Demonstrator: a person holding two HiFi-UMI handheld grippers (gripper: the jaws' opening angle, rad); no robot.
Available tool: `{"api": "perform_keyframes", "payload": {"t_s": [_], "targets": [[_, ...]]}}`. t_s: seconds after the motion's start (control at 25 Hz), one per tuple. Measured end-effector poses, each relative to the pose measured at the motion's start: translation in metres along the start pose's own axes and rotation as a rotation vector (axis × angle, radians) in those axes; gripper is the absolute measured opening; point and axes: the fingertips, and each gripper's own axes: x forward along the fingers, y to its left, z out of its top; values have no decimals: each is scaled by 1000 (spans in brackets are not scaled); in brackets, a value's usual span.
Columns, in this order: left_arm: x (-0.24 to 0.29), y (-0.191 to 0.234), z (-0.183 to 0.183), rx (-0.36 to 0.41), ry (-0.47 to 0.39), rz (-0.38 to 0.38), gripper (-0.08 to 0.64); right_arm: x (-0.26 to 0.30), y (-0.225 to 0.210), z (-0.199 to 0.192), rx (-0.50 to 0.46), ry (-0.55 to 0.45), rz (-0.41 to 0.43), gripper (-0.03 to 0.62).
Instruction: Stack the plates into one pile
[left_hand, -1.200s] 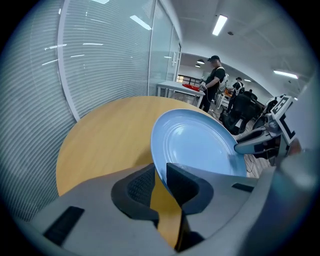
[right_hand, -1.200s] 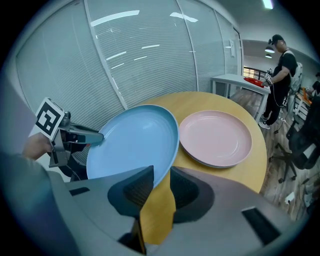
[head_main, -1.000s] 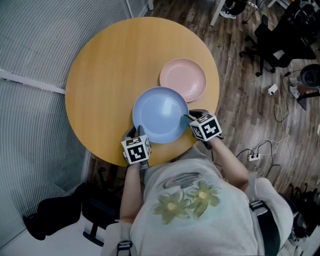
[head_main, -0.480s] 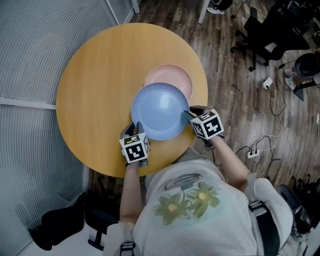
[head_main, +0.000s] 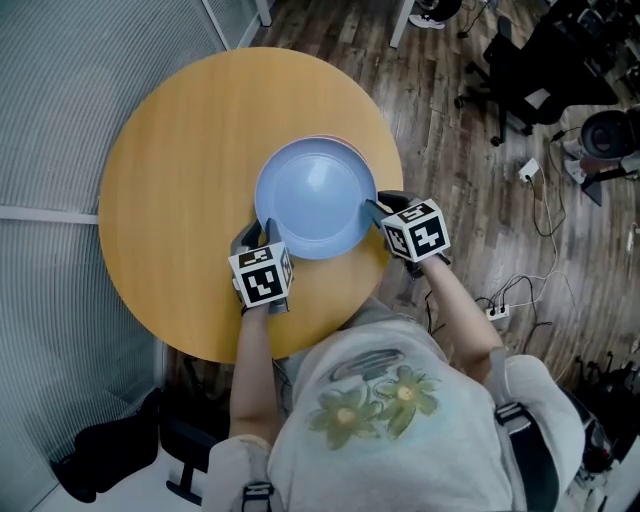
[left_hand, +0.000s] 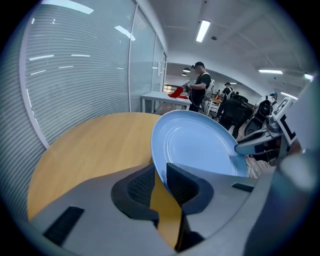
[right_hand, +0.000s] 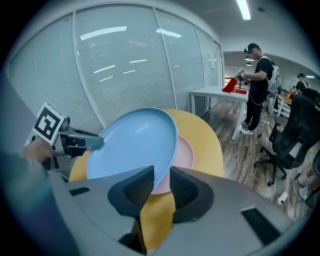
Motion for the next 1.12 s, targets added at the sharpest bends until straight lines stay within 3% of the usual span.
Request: {"api": "perform_keyframes", "payload": {"t_s": [0.24,0.48,0.76,1.12], "targets": [[23,-8,32,9,-8,-4,86,8,-29,26,-4,-29,-4,117],[51,-11,42,-5,32,11,84,20,-49,35,-5,-12,-14,117],[74,-16,45,-3,66,53,80,34,-68,34,-10,25,-29,117],[114,-21,21,31,175,88,81,63,-89,10,-18,106,-36,117]]}}
